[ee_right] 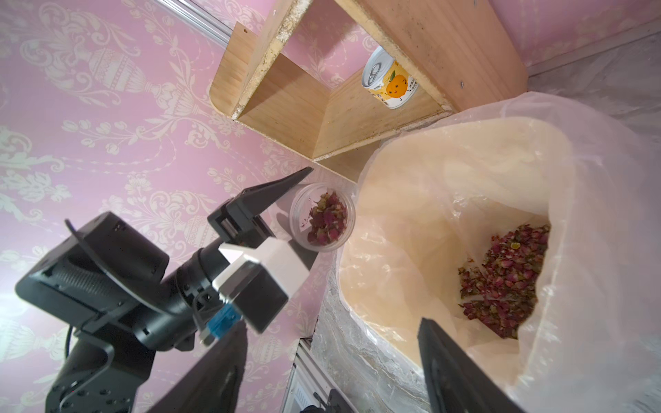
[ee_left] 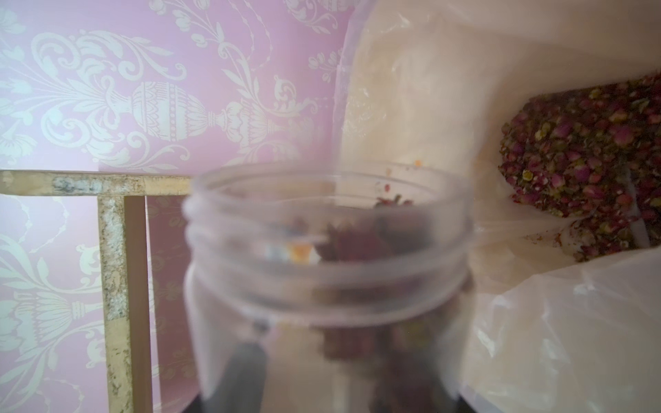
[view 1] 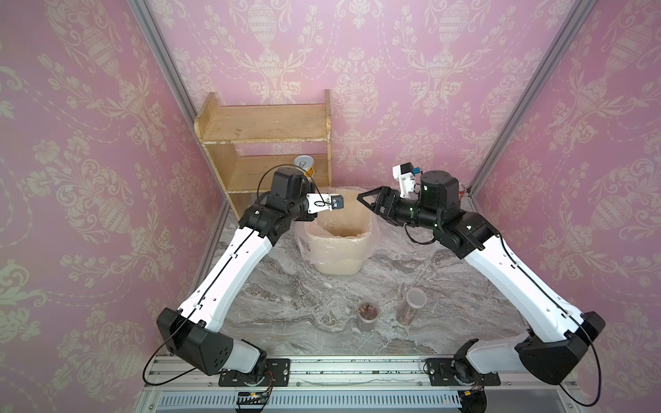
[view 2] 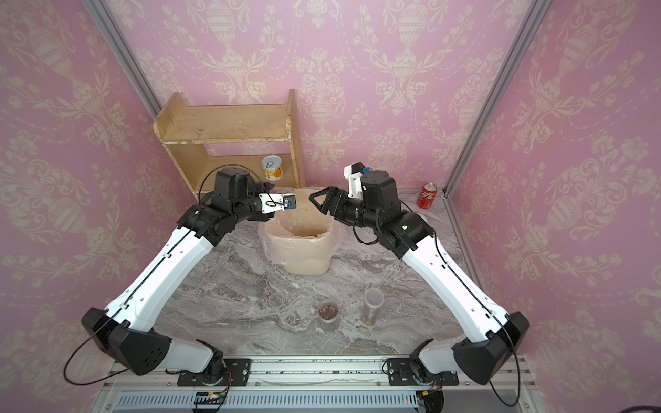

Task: Empty the moldy dried flower tea in the jars
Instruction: Pour the moldy dried flower tea into the trash bin.

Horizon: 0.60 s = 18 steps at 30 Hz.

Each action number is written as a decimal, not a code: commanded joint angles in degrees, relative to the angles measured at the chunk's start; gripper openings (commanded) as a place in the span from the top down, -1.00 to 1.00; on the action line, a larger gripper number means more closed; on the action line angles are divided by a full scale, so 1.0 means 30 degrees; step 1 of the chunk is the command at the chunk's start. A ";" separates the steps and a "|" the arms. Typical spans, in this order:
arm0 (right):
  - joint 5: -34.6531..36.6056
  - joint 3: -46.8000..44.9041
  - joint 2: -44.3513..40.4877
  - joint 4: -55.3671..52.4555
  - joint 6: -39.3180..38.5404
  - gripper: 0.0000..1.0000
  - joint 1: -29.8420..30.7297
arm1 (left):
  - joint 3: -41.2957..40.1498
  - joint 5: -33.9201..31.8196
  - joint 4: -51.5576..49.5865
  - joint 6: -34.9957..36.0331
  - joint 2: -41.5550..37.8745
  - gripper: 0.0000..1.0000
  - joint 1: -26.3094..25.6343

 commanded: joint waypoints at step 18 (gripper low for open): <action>-0.3982 0.3564 0.4684 0.2724 0.5738 0.09 0.0254 | -0.2442 0.3678 0.2723 -0.2136 -0.1124 1.00 0.0629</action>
